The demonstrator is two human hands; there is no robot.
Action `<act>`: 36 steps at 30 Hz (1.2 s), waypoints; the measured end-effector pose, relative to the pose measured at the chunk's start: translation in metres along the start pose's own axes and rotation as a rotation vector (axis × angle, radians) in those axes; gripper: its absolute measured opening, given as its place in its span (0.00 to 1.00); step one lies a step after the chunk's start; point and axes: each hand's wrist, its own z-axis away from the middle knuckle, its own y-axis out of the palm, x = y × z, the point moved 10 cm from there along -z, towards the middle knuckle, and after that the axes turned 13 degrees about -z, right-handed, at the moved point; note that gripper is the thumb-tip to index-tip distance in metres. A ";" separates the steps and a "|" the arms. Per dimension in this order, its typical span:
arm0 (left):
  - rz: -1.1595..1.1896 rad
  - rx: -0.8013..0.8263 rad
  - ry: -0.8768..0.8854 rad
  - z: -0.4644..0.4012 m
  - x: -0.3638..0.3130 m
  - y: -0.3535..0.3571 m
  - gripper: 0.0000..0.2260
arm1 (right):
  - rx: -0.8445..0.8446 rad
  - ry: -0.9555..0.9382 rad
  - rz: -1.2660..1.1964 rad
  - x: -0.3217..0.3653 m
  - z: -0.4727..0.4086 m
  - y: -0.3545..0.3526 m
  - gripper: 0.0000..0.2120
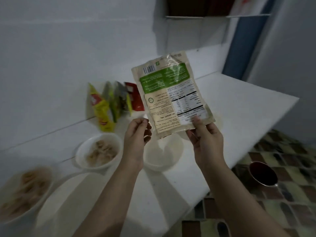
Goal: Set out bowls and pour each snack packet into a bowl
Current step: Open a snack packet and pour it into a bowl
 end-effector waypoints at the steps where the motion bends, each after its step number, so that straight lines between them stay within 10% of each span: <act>1: -0.009 0.049 0.000 0.001 0.001 0.026 0.08 | -0.030 -0.030 -0.011 0.017 -0.004 -0.015 0.09; 17: -0.074 0.504 -0.054 0.043 0.059 0.408 0.06 | -0.439 -0.292 -0.087 0.253 -0.056 -0.276 0.04; 36: -0.485 0.797 -0.352 0.011 0.303 0.724 0.07 | -1.121 -0.193 0.081 0.324 -0.169 -0.621 0.05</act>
